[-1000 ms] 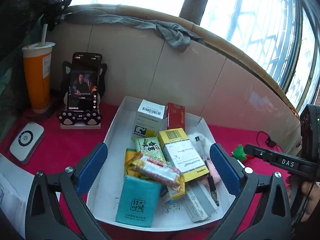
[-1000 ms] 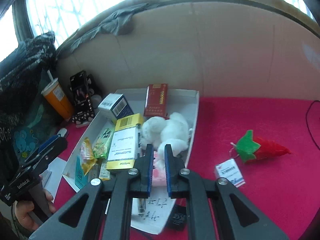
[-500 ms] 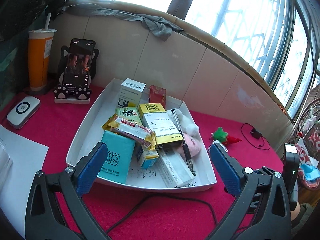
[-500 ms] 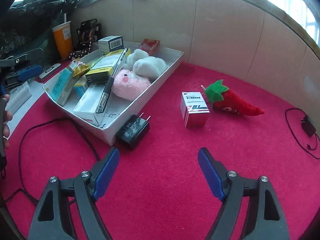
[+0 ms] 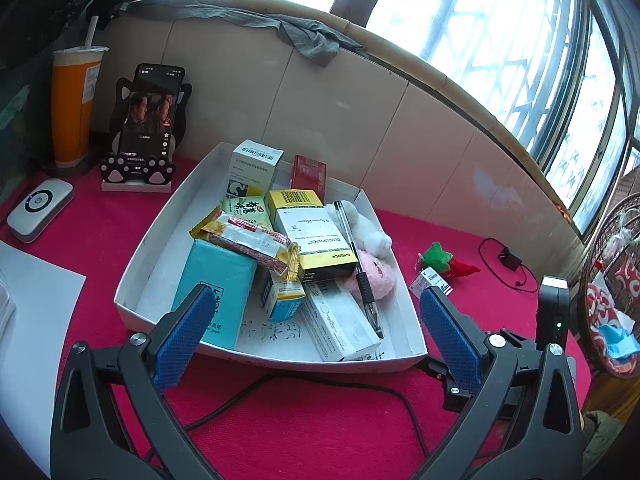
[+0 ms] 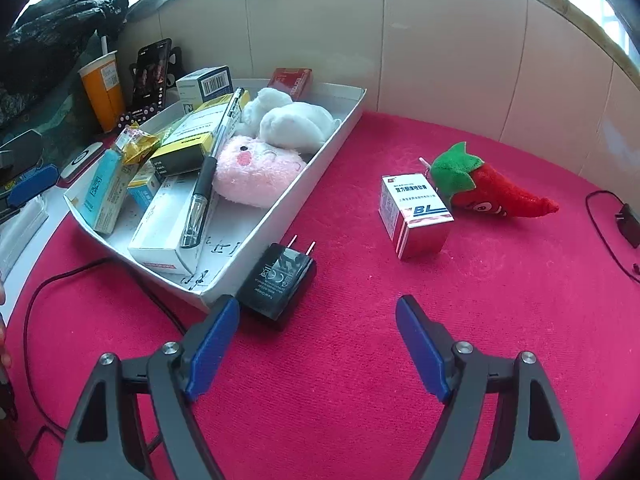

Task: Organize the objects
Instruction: 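Grasp the black charger plug with the right gripper while the left grasps the BL medicine box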

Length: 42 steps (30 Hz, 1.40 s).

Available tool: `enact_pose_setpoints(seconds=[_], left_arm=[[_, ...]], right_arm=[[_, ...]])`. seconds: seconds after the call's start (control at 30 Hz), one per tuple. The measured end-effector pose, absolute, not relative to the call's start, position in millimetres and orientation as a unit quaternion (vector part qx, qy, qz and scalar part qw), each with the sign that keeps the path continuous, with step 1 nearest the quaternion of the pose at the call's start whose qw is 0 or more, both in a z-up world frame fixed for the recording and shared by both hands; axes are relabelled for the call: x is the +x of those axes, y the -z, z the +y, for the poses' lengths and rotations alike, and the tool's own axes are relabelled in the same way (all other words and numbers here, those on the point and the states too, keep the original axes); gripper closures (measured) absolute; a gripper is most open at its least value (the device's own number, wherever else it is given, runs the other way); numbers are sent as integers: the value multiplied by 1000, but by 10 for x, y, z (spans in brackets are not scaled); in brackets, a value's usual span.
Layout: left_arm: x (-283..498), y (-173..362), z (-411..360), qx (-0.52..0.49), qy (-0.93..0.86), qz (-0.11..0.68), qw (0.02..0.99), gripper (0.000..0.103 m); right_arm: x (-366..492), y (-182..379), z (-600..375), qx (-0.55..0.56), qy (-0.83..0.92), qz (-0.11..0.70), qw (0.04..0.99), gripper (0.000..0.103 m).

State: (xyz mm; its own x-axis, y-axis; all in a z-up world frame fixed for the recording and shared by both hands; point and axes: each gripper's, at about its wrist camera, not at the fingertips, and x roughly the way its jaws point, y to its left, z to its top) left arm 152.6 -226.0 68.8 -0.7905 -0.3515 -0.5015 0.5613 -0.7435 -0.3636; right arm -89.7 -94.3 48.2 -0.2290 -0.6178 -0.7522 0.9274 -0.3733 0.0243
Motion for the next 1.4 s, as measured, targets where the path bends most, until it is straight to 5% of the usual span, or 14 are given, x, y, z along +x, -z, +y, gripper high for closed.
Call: enact_pose_setpoints(seconds=[0.33, 0.67, 0.77, 0.9, 1.4], left_arm=[[1531, -715, -2223, 203, 913, 248, 254, 0], [1513, -706, -2181, 206, 912, 250, 252, 0], [1507, -718, -2169, 207, 912, 247, 252, 0], [1435, -732, -2118, 218, 913, 240, 246, 0], [-320, -539, -1308, 344, 904, 164, 194, 0]], right_arm=[[-1026, -480, -873, 362, 795, 212, 437, 22], [-916, -459, -1111, 348, 776, 228, 474, 23], [-979, -389, -1211, 364, 767, 229, 477, 38], [-982, -391, -1182, 357, 760, 233, 491, 74], [-2038, -428, 650, 404, 829, 67, 381, 74]])
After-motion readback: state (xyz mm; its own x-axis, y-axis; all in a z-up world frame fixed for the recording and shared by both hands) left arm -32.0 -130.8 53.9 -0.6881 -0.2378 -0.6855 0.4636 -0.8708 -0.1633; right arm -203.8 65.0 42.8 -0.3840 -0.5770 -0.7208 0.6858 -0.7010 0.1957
